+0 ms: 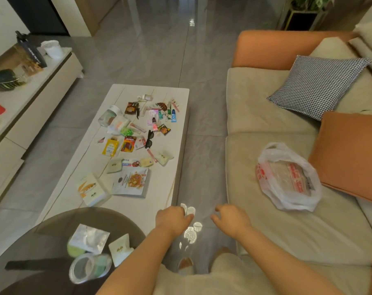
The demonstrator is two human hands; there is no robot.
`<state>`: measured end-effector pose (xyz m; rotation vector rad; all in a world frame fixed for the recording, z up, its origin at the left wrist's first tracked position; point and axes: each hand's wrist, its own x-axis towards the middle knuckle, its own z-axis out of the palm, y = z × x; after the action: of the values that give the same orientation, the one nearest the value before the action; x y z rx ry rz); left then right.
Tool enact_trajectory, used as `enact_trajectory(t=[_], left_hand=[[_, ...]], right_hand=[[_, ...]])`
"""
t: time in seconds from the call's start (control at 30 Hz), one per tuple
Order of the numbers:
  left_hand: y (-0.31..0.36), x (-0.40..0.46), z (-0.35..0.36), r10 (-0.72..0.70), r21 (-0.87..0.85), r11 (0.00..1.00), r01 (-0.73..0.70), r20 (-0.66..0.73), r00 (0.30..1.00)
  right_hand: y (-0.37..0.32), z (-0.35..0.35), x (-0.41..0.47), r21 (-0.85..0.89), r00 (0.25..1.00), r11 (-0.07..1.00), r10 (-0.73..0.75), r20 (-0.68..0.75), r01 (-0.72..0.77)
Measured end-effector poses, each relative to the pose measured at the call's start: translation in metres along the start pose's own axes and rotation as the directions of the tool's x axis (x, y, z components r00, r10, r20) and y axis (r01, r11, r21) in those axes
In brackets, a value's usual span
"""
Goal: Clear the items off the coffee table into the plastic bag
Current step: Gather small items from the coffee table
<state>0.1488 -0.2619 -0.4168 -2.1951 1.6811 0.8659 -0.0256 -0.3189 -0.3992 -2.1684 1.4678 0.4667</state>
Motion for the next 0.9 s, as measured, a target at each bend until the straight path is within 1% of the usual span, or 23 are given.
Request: enact_trajectory(t=[0.17,0.3,0.43,0.53,0.67,0.9], left_hand=[[0.005,0.037,-0.022,-0.024,-0.014,1.0,0.024,0.022,0.999],[0.014,0.072,-0.048,-0.06,0.0,0.998,0.06,-0.009,0.998],[0.026,0.115,-0.082,-0.122,-0.039,0.992,0.12,-0.046,0.991],[0.042,0.141,-0.103,-0.145,-0.08,0.987,0.14,-0.054,0.988],[0.062,0.158,-0.117,-0.146,-0.107,0.984,0.145,-0.006,0.989],[0.063,0.204,-0.148,-0.136,-0.054,0.989,0.138,0.039,0.99]], right_hand=[[0.002,-0.021,0.044,-0.01,0.999,1.0,-0.019,0.046,0.02],[0.01,-0.043,0.086,-0.075,0.996,0.994,-0.072,0.049,0.076],[0.023,-0.08,0.131,-0.12,0.99,0.983,-0.139,0.035,0.142],[0.036,-0.103,0.161,-0.131,0.987,0.979,-0.148,0.063,0.155],[0.047,-0.122,0.187,-0.13,0.984,0.978,-0.15,0.098,0.162],[0.055,-0.149,0.235,-0.125,0.986,0.982,-0.132,0.102,0.144]])
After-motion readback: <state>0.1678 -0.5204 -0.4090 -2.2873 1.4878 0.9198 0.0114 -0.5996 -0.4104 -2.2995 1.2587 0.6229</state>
